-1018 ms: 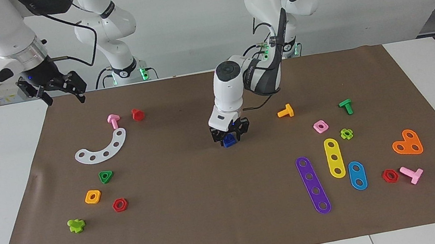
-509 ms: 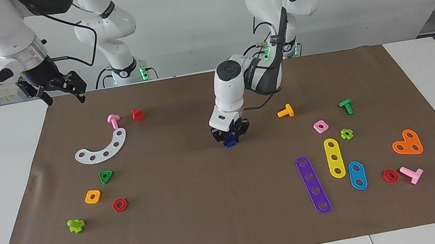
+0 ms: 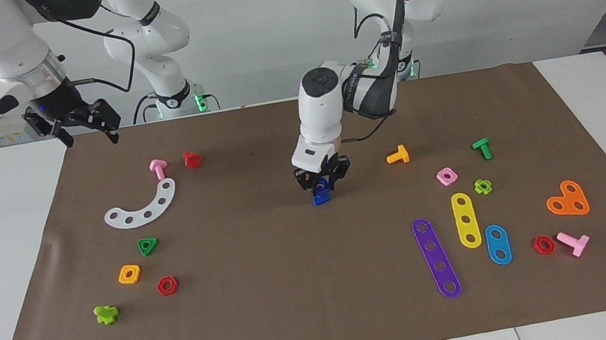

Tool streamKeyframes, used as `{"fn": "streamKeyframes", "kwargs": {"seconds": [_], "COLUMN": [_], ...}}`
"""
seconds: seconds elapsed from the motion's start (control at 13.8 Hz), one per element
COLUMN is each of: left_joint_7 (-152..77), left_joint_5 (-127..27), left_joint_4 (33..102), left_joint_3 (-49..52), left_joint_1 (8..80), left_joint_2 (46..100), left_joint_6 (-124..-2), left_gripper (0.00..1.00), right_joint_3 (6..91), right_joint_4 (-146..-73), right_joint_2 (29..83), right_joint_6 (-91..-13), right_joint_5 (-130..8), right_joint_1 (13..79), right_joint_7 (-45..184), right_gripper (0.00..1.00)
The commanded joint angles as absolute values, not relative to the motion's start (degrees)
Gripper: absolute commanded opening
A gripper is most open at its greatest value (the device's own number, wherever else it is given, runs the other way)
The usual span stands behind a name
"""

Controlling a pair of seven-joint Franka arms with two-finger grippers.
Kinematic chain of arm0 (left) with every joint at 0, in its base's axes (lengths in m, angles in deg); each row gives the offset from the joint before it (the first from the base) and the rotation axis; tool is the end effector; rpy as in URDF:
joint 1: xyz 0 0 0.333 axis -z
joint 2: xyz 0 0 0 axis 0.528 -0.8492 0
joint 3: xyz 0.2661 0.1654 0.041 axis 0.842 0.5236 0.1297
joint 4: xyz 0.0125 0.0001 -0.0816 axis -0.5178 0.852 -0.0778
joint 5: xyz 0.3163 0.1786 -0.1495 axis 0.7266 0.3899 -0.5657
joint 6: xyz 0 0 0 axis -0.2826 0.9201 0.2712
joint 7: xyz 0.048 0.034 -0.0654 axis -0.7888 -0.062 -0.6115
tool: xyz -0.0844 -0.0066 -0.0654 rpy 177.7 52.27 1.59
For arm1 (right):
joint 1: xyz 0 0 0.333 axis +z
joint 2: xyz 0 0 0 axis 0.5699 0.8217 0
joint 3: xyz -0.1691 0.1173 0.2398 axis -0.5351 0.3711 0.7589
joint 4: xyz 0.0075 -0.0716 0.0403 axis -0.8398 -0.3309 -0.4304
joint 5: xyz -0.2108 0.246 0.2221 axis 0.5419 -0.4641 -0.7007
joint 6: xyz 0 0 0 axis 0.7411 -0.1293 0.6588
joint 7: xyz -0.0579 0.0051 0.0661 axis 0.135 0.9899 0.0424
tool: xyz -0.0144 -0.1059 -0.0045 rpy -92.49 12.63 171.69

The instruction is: Unscrew and place screws in storage area

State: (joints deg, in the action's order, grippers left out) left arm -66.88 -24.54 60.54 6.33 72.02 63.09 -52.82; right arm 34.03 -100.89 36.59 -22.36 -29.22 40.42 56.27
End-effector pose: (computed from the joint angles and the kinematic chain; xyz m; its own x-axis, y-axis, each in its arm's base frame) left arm 0.5100 -0.4052 0.3729 0.9895 0.1167 0.0848 0.1110 -0.9915 0.0685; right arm 0.5273 -0.0199 0.6215 0.9919 -0.1179 -0.0478 -0.1173 -0.9930 0.0146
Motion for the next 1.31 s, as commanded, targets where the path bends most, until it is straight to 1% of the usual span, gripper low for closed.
{"fn": "streamKeyframes", "kwargs": {"seconds": [0.0,0.22,0.58,0.65,0.87,0.95,1.24], "left_joint_7": [-67.97,-67.01,-55.16,-52.52,-46.36,-45.3,-40.38], "left_joint_5": [-23.21,-23.12,-23.21,-23.21,-23.21,-23.21,-23.21], "left_joint_4": [61.13,61.4,63.32,65.07,76.39,78.25,80.03], "left_joint_3": [6.79,6.79,6.61,6.61,6.61,6.61,6.61], "left_joint_1": [72.04,69.68,60.02,58.43,54.82,53.94,51.92], "left_joint_2": [66.36,67.16,67.25,67.43,69.88,69.8,69.1], "left_joint_6": [-50.34,-50.42,-52.7,-55.14,-68.75,-71.57,-72.22], "left_gripper": [0.2,0.19,0.2,0.2,0.2,0.2,0.22], "right_joint_3": [33.9,33.9,33.9,33.9,33.9,33.9,33.98], "right_joint_4": [-102.37,-102.37,-102.37,-102.37,-102.37,-102.37,-102.37], "right_joint_2": [35.27,35.27,35.27,35.27,35.27,35.27,35.27], "right_joint_6": [-23.0,-23.0,-23.0,-23.0,-23.0,-23.0,-23.0], "right_joint_5": [-30.06,-30.06,-30.06,-30.06,-30.06,-30.06,-30.06], "right_joint_1": [40.45,40.45,40.45,40.45,40.45,40.45,40.54], "right_joint_7": [55.67,55.67,55.67,55.67,55.67,55.67,55.67], "right_gripper": [1.0,1.0,1.0,1.0,1.0,1.0,1.0]}}
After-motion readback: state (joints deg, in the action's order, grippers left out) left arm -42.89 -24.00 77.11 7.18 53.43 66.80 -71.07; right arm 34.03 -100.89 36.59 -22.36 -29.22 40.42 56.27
